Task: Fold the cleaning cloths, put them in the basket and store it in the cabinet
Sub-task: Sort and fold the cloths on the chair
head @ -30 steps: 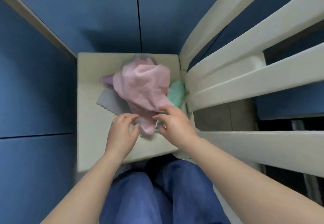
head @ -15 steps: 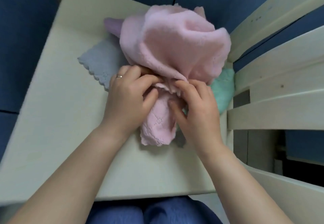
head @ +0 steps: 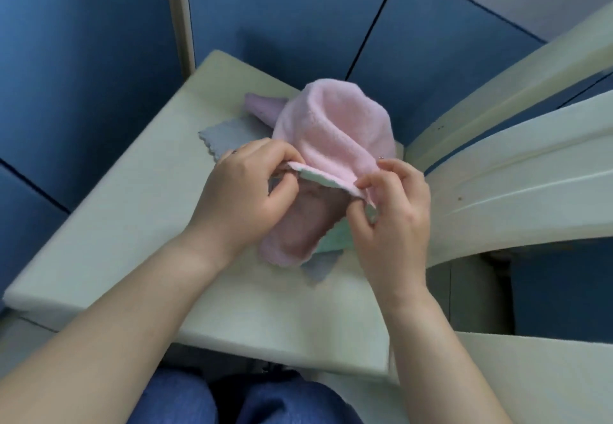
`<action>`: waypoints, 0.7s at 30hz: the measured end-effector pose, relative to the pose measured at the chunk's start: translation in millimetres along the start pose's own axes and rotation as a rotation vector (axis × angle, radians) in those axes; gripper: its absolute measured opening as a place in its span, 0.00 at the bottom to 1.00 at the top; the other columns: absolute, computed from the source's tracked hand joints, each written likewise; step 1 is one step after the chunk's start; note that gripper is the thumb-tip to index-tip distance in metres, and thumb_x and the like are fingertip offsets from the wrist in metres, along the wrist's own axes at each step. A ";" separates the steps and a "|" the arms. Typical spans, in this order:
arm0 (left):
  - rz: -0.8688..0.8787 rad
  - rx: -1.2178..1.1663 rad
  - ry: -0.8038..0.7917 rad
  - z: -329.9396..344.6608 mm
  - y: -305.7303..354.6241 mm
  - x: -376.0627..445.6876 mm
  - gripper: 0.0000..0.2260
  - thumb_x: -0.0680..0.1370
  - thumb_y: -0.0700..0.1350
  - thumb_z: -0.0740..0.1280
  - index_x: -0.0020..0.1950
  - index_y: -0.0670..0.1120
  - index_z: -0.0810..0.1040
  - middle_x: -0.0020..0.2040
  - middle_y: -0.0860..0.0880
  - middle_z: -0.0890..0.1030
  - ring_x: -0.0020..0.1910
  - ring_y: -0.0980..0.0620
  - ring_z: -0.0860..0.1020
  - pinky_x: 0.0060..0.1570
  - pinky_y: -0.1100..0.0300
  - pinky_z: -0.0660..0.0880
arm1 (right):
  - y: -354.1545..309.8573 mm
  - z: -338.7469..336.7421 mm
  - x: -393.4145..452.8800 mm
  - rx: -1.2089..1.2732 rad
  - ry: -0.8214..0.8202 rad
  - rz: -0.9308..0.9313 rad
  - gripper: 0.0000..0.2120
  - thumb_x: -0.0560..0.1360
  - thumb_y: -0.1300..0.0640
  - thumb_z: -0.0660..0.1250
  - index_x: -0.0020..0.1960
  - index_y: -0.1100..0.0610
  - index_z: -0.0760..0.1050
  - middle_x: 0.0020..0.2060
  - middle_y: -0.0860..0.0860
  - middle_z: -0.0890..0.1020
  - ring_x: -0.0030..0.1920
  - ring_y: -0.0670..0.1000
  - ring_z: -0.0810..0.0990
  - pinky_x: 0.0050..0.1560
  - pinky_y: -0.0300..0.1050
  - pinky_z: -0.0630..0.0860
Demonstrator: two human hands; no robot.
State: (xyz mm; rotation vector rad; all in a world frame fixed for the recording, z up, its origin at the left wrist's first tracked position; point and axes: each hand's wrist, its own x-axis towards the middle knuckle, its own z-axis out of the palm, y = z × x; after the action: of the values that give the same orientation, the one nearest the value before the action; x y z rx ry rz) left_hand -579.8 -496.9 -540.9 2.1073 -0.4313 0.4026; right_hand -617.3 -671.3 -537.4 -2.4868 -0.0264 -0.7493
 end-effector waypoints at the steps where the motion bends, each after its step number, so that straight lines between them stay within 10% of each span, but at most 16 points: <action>1: 0.004 -0.006 0.013 -5.4 11.2 2.6 0.11 0.71 0.44 0.58 0.46 0.45 0.78 0.41 0.51 0.80 0.43 0.50 0.76 0.45 0.50 0.73 | -2.3 -10.4 4.0 -0.012 0.014 -0.019 0.07 0.68 0.62 0.65 0.45 0.56 0.76 0.52 0.51 0.76 0.55 0.52 0.74 0.55 0.54 0.73; 7: 0.149 0.016 0.097 -46.3 74.5 32.0 0.11 0.73 0.41 0.59 0.49 0.46 0.79 0.44 0.52 0.80 0.46 0.52 0.77 0.48 0.49 0.74 | -25.6 -70.6 37.3 -0.001 0.057 -0.093 0.06 0.71 0.64 0.63 0.44 0.55 0.75 0.38 0.46 0.78 0.37 0.49 0.75 0.41 0.52 0.76; 21: 0.289 0.147 0.087 -156.1 150.7 86.1 0.09 0.74 0.45 0.58 0.48 0.52 0.78 0.43 0.60 0.80 0.46 0.60 0.77 0.44 0.65 0.73 | -82.9 -177.5 97.3 -0.141 -0.016 -0.170 0.08 0.76 0.58 0.62 0.51 0.51 0.79 0.45 0.47 0.79 0.45 0.53 0.78 0.38 0.43 0.68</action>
State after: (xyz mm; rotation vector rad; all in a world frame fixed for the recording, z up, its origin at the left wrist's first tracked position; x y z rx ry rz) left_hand -590.0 -456.3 -311.2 2.1643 -0.6754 0.7092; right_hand -638.9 -702.1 -321.9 -2.6490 -0.1998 -0.8263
